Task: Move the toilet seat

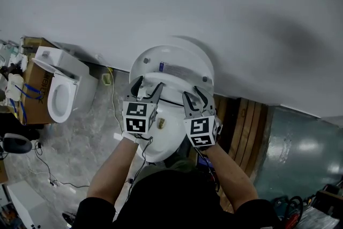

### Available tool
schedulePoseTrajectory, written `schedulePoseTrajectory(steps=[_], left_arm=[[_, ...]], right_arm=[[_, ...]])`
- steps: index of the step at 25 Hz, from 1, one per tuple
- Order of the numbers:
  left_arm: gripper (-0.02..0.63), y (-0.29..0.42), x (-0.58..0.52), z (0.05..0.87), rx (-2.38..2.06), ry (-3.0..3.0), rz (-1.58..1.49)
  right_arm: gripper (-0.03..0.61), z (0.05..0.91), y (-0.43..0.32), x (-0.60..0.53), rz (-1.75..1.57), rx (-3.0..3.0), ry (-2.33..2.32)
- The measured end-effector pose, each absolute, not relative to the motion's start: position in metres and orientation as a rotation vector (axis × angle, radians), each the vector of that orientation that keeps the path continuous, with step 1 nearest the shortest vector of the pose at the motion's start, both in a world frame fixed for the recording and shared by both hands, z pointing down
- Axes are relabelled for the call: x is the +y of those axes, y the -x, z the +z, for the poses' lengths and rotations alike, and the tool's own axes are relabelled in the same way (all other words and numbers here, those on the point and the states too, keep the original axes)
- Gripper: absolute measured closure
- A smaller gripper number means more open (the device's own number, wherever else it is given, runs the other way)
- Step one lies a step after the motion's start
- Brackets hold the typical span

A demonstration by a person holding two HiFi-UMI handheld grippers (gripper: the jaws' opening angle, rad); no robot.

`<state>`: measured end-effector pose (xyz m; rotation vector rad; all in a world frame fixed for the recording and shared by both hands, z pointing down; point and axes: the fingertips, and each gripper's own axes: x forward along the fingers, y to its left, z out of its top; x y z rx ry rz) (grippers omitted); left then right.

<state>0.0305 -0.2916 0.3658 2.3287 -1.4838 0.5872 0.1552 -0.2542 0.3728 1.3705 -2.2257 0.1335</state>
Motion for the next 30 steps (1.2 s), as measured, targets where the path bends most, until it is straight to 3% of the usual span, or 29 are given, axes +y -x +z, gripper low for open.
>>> schedulePoseTrajectory(steps=[30], left_arm=[[0.310, -0.043, -0.340, 0.375, -1.485, -2.210, 0.525]], right_arm=[[0.394, 0.380, -0.172, -0.298, 0.163, -2.050, -1.490]])
